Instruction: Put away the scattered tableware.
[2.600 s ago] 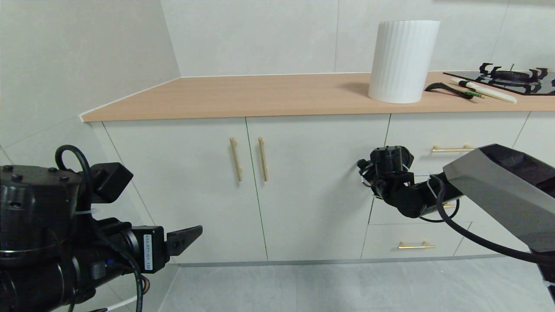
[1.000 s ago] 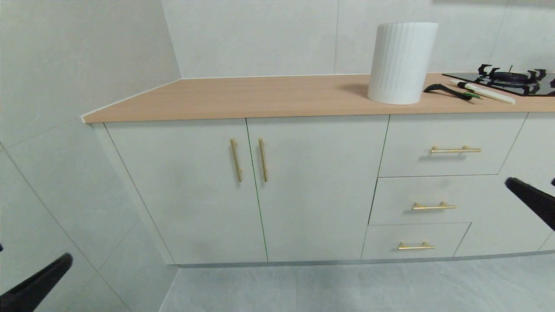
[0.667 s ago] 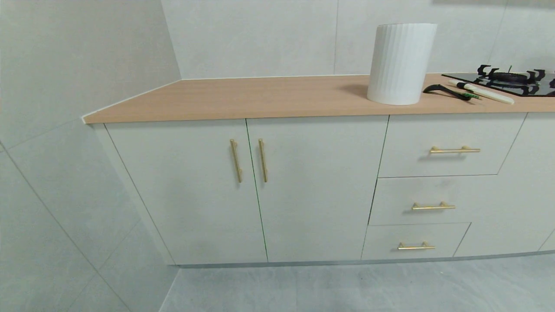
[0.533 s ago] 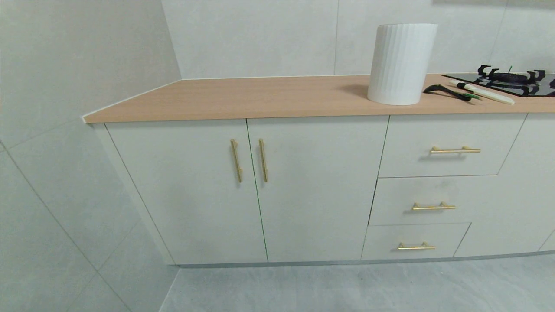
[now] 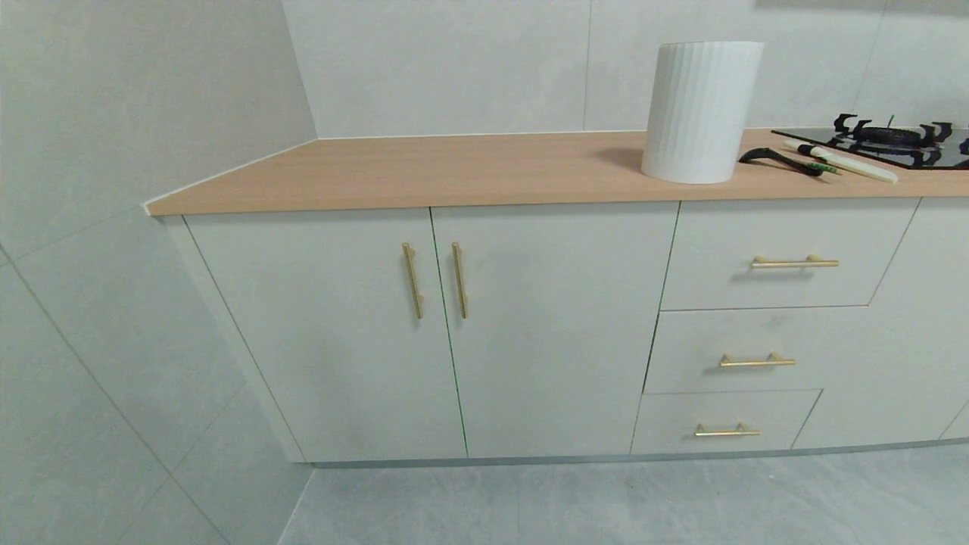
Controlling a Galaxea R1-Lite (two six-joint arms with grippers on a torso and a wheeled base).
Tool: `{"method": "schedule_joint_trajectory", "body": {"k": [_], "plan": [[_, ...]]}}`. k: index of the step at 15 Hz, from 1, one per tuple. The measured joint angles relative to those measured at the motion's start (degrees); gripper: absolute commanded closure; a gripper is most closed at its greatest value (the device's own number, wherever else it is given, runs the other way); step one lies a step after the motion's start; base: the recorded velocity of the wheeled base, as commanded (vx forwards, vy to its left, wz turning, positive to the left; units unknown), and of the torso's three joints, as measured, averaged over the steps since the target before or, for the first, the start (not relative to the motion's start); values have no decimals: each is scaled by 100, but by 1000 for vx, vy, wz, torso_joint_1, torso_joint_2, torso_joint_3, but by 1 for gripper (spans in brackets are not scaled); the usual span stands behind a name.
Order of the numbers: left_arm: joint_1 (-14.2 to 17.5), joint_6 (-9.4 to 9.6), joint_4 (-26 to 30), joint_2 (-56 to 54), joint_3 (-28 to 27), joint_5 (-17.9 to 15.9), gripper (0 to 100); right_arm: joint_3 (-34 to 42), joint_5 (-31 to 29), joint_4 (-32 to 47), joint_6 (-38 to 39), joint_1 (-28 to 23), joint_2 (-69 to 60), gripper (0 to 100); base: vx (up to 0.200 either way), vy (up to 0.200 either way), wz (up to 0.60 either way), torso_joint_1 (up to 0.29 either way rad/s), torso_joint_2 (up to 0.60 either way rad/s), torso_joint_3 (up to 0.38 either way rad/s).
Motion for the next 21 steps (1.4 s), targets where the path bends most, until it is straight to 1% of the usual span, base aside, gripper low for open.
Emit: {"method": "schedule_joint_trajectory", "body": {"k": [1,3,5,6,7,8,9,10,12,13,14,17,19,21], "plan": [[110,2,54,-133,233,-101,0,310,2,-30,-4,2,-33,0,0,0,0,0,0,0],[215,-13,90,-280,677,-234,0,828,46,-190,11,-2,-66,0,0,0,0,0,0,0],[245,-24,68,-347,1112,-407,0,1026,230,145,62,-2,-76,0,0,0,0,0,0,0],[252,-33,-68,-367,1398,-462,0,1051,349,178,150,-2,-80,0,0,0,0,0,0,0],[252,-38,-354,-374,1687,-489,0,1059,460,268,174,-2,-82,0,0,0,0,0,0,0],[255,-40,-873,-378,1933,-552,0,1062,633,428,176,-2,-82,0,0,0,0,0,0,0],[255,-71,-1154,-380,2135,-684,0,1068,706,430,169,-2,-84,0,0,0,0,0,0,0],[257,-123,-1113,-383,2255,-779,0,1075,736,423,163,-2,-84,0,0,0,0,0,0,0],[257,-205,-1108,-385,2325,-1187,0,1084,797,425,141,-5,-84,0,0,0,0,0,0,0],[257,-229,-1069,-385,2338,-1308,0,1089,794,428,176,-5,-84,0,0,0,0,0,0,0],[257,-266,-868,-385,2347,-1352,0,1089,797,428,176,-7,-84,0,0,0,0,0,0,0],[257,-473,-855,-385,2354,-1403,0,1089,802,434,183,-7,-84,0,0,0,0,0,0,0],[257,-534,-857,-385,2354,-1401,0,1089,800,439,185,-7,-84,0,0,0,0,0,0,0],[257,-544,-857,-385,2354,-1401,0,1089,802,439,185,-7,-84,0,0,0,0,0,0,0]]}}
